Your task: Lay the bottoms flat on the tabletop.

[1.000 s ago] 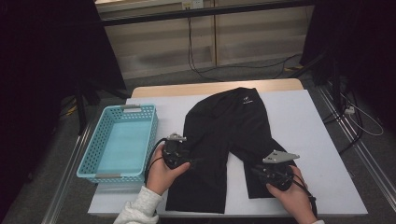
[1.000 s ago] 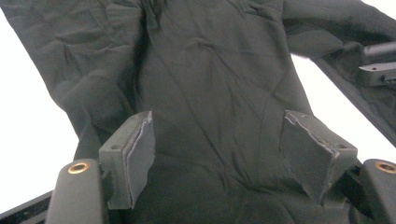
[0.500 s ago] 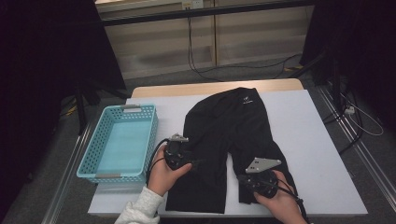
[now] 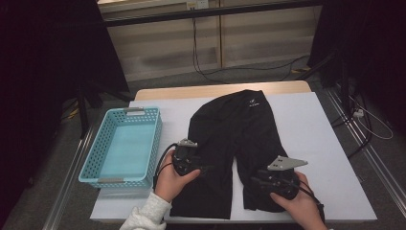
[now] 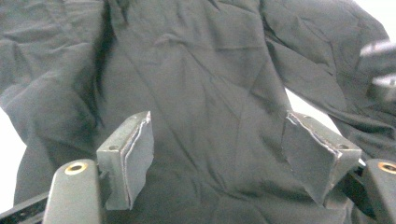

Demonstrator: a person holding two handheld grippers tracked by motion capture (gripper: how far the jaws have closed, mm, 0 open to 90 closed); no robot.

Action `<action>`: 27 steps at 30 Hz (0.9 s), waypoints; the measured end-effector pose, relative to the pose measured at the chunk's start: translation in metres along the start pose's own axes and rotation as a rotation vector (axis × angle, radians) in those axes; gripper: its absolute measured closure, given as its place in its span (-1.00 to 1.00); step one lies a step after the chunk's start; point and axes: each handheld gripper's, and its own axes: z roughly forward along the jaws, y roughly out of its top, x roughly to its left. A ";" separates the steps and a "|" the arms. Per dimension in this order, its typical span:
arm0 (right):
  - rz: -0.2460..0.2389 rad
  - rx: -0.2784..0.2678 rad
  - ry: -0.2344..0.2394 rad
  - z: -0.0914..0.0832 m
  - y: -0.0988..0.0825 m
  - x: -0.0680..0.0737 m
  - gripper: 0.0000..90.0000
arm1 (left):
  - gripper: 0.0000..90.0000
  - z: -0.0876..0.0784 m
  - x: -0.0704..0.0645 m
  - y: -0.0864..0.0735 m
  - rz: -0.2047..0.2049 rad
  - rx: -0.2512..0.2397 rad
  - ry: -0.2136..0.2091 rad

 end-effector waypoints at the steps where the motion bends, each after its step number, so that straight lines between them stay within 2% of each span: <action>1: 0.018 -0.007 -0.020 -0.003 -0.001 -0.004 0.18 | -0.43 0.001 -0.001 0.001 0.008 -0.001 -0.003; 4: 0.044 -0.028 -0.064 -0.010 -0.004 -0.013 0.03 | -0.44 0.005 -0.004 0.004 0.026 -0.019 -0.008; 7: 0.064 -0.025 -0.112 -0.016 -0.009 -0.021 -0.18 | -0.47 0.011 -0.008 0.006 0.056 -0.022 -0.019; 12: 0.098 -0.018 -0.168 -0.024 -0.018 -0.030 -0.33 | -0.46 0.021 -0.016 0.010 0.122 -0.040 -0.036; 14: 0.104 -0.016 -0.192 -0.028 -0.021 -0.034 -0.36 | -0.47 0.025 -0.019 0.012 0.147 -0.049 -0.049; 17: 0.140 -0.023 -0.219 -0.034 -0.028 -0.040 -0.43 | -0.47 0.032 -0.026 0.015 0.171 -0.061 -0.085; 22: 0.188 -0.022 -0.260 -0.043 -0.038 -0.048 -0.47 | -0.45 0.041 -0.038 0.019 0.206 -0.079 -0.107; 25: 0.217 -0.024 -0.282 -0.047 -0.043 -0.052 -0.54 | -0.38 0.044 -0.045 0.022 0.223 -0.093 -0.135; 27: 0.221 -0.025 -0.291 -0.050 -0.045 -0.053 -0.50 | -0.32 0.045 -0.050 0.024 0.230 -0.106 -0.152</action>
